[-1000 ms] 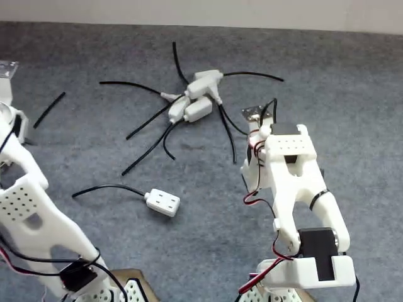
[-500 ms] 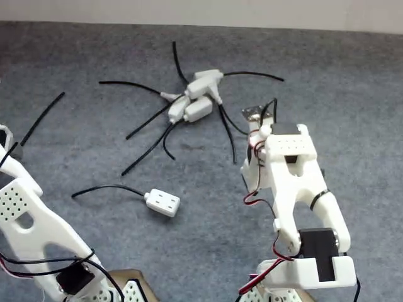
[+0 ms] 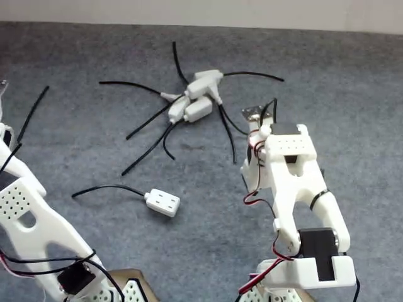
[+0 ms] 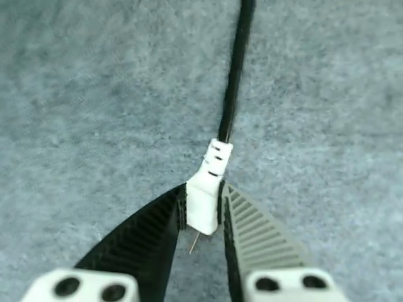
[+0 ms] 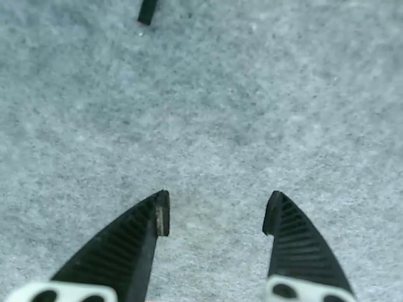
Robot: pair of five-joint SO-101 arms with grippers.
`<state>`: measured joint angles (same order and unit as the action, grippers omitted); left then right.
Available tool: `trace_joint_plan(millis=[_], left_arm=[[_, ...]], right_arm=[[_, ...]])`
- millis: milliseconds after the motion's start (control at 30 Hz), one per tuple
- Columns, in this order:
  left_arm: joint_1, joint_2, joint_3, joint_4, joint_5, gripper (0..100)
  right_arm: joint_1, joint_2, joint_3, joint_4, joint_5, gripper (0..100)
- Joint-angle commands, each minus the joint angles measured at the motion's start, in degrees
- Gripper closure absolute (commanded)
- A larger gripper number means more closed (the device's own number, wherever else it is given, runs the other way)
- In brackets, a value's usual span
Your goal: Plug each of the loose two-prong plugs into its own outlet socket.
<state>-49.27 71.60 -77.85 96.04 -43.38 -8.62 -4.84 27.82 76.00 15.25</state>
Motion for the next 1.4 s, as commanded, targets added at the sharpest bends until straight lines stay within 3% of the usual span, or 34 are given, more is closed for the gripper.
trace_joint_plan(millis=[0,267,600,733,933,1367], left_arm=[[0.3,0.0,-0.2,3.3,-0.4,94],[3.6,-0.2,-0.2,4.8,-0.4,95],[3.4,-0.2,-0.3,3.3,-4.7,75],[1.6,-0.7,-1.0,-0.4,-4.0,75],[-1.8,-5.0,-9.0,2.0,-4.8,81],[-0.9,2.0,-4.0,3.5,-7.3,86]], right_arm=[[-0.4,-2.7,-0.1,0.2,0.1,75.6],[-0.4,-2.7,-0.1,1.0,0.2,75.6],[-0.4,-2.7,-0.1,1.0,0.2,75.6],[-0.4,-2.7,0.9,0.9,0.3,75.6],[-0.5,-2.7,0.9,0.5,0.3,75.6],[-0.4,-2.7,1.0,0.9,0.2,75.6]])
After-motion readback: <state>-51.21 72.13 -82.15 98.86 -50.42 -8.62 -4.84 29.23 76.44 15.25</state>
